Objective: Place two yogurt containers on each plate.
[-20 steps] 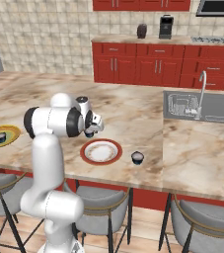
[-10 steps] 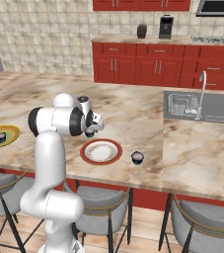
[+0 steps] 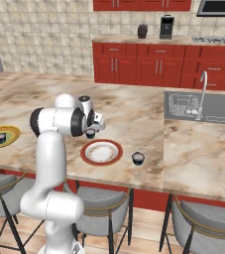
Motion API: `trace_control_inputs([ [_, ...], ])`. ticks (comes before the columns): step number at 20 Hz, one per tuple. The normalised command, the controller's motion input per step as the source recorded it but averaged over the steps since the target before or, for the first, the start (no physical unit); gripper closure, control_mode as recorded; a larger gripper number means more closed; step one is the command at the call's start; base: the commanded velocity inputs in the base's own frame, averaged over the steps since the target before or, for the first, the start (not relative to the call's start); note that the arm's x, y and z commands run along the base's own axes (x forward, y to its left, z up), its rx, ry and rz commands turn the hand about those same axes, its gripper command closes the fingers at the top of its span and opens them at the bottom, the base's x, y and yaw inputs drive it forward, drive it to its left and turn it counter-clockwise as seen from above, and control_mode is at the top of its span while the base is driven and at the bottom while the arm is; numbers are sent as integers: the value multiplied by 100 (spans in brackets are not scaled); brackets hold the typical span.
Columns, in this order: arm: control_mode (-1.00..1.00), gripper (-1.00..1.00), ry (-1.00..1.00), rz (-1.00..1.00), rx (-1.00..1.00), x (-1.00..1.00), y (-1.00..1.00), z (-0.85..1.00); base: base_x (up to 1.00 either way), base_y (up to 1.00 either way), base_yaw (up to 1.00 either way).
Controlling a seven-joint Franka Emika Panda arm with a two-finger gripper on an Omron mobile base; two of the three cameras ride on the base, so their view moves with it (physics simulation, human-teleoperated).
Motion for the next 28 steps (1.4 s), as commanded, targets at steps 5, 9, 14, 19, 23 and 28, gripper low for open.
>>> trace_control_inputs([
  [5, -100, -100, 0, 0, 0, -6, -5, 0, 0, 0, 0],
  [9, -100, -100, 0, 0, 0, -8, -19, 0, 0, 0, 0],
  [14, -100, -100, 1, 0, 0, -15, -9, 0, 0, 0, 0],
  [19, -100, -100, 0, 0, 0, -14, 1, -2, 0, 0, 0],
  [23, -100, -100, 0, 0, 0, -3, 3, -6, 0, 0, 0],
  [28, -100, -100, 0, 0, 0, -2, 2, -9, 0, 0, 0],
])
